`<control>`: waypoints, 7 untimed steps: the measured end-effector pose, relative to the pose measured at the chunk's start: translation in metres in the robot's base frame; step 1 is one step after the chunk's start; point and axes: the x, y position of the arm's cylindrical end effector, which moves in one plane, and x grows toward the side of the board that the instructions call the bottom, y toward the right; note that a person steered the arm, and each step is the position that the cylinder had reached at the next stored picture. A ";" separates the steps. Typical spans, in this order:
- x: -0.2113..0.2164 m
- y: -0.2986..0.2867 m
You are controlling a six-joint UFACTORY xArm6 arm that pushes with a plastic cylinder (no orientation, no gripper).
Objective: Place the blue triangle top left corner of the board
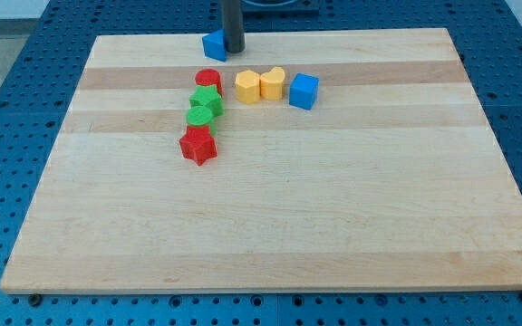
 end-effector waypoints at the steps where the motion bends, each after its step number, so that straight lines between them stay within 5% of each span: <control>1: 0.000 -0.020; 7: 0.000 -0.122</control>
